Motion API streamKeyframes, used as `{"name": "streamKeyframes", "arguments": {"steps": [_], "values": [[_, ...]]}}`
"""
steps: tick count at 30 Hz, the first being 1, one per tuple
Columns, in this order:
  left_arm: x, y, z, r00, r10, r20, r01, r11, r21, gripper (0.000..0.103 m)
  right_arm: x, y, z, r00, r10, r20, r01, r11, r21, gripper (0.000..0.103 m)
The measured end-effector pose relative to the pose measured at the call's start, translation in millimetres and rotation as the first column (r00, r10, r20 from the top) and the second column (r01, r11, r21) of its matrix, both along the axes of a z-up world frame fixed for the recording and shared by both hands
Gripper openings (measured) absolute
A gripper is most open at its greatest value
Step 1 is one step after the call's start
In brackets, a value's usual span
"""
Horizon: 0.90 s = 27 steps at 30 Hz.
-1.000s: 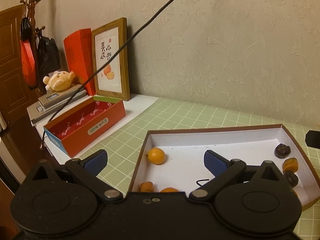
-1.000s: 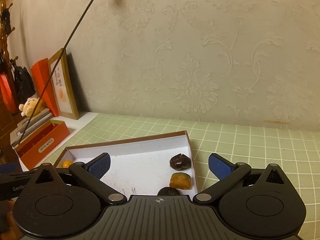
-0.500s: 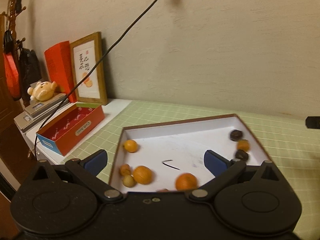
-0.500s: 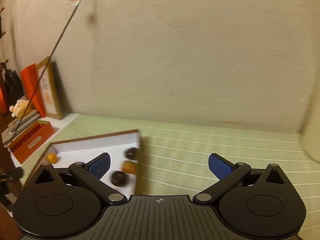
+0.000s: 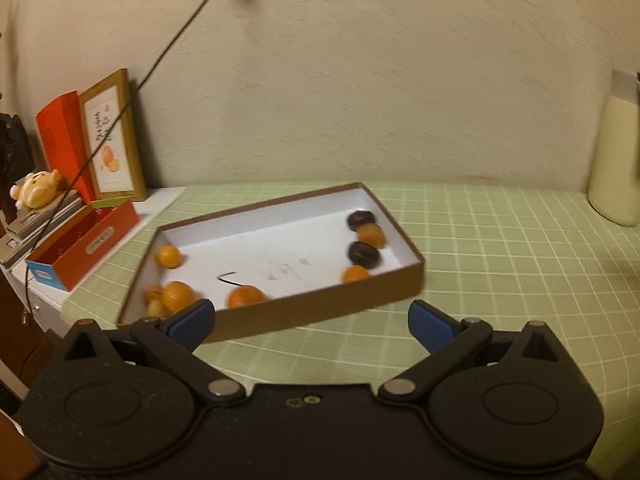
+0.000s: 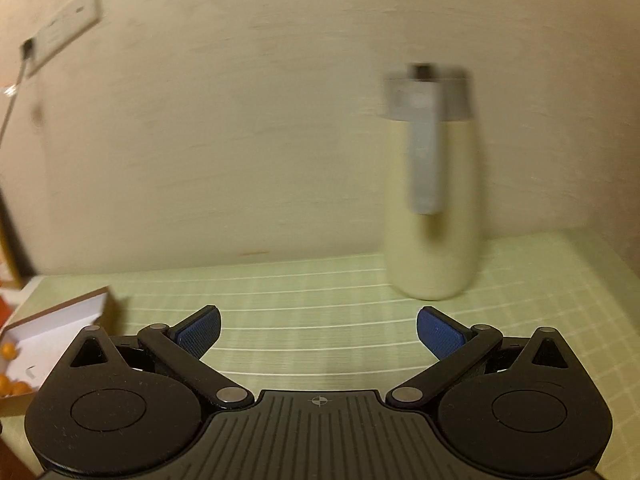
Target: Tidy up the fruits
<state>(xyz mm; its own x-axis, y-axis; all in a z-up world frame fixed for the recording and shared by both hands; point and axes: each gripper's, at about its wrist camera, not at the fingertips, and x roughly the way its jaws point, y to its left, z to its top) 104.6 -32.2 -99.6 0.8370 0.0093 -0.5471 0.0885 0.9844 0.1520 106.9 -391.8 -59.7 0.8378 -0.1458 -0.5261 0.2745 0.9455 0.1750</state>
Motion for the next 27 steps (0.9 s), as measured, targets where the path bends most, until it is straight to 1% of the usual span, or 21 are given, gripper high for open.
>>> {"name": "streamKeyframes", "arguments": {"steps": [7, 12, 17, 21, 23, 27], "values": [[5.6, -17.3, -8.7, 1.000, -0.021, -0.010, 0.021, 1.000, -0.015, 0.097, -16.4, -37.1, -9.5, 0.996, -0.077, -0.041, 0.076, 0.997, -0.022, 0.103], [9.9, -27.3, -13.9, 0.999, -0.036, -0.032, 0.035, 0.999, -0.022, 0.097, -23.4, -47.4, -12.9, 0.994, -0.090, -0.059, 0.089, 0.996, -0.017, 0.103], [10.6, -33.2, -15.5, 0.998, -0.044, -0.036, 0.043, 0.999, -0.014, 0.097, -21.8, -38.2, -10.9, 0.996, -0.064, -0.057, 0.063, 0.998, -0.021, 0.103], [7.9, -33.5, -11.2, 0.998, -0.057, -0.037, 0.057, 0.998, -0.004, 0.097, -18.0, -15.0, -4.5, 0.999, -0.014, -0.052, 0.012, 1.000, -0.028, 0.103], [5.1, -33.0, -4.5, 0.997, -0.064, -0.037, 0.064, 0.998, 0.006, 0.097, -19.4, 0.5, 0.6, 0.999, 0.022, -0.042, -0.024, 0.999, -0.029, 0.103], [-8.8, -26.6, 15.3, 0.998, -0.067, -0.023, 0.067, 0.998, -0.002, 0.097, -24.3, 36.2, 12.9, 0.995, 0.081, -0.051, -0.083, 0.996, -0.035, 0.103]]}}
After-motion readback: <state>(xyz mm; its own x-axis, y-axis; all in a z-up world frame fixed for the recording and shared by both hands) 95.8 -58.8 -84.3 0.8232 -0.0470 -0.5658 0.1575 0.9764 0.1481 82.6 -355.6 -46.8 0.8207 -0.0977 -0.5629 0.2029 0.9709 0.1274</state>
